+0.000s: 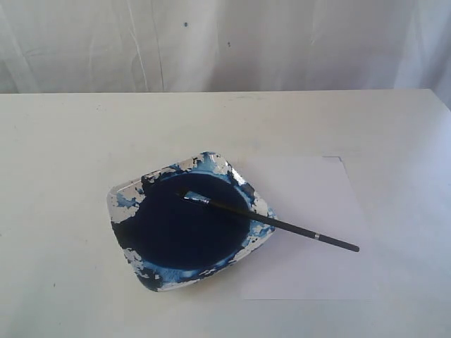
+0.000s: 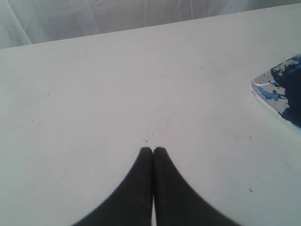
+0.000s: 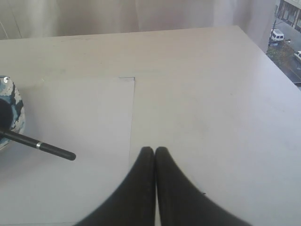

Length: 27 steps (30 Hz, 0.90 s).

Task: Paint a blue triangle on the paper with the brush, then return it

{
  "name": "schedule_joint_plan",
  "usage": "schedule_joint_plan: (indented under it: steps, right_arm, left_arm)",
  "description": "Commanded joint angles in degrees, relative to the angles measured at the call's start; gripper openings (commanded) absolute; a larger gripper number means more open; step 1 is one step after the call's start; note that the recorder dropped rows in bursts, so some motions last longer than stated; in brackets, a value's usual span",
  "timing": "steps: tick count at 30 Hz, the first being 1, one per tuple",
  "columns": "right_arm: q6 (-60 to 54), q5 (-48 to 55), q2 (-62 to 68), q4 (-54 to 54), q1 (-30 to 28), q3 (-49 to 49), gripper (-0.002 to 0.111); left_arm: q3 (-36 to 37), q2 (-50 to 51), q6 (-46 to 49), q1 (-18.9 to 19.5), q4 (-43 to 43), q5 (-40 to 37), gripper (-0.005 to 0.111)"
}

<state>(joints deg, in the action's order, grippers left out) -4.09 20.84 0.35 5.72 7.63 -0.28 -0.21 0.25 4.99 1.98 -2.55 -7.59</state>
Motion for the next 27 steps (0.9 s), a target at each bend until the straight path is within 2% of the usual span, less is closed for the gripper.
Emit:
schedule_joint_plan:
  steps: [1, 19, 24, 27]
  right_arm:
    - [-0.2, -0.6, -0.3, 0.1, -0.4, 0.3, 0.0]
    - [-0.2, -0.6, -0.3, 0.1, -0.4, 0.3, 0.0]
    - [-0.2, -0.6, -0.3, 0.1, -0.4, 0.3, 0.0]
    - [-0.2, -0.6, -0.3, 0.1, -0.4, 0.3, 0.0]
  left_arm:
    - [0.2, -0.2, 0.0, -0.4, -0.2, 0.6, 0.0]
    - [0.2, -0.2, -0.1, -0.4, -0.2, 2.6, 0.0]
    - [0.2, -0.2, -5.0, -0.4, -0.4, 7.0, 0.0]
    - [0.2, -0.2, -9.4, -0.4, -0.4, 14.0, 0.0]
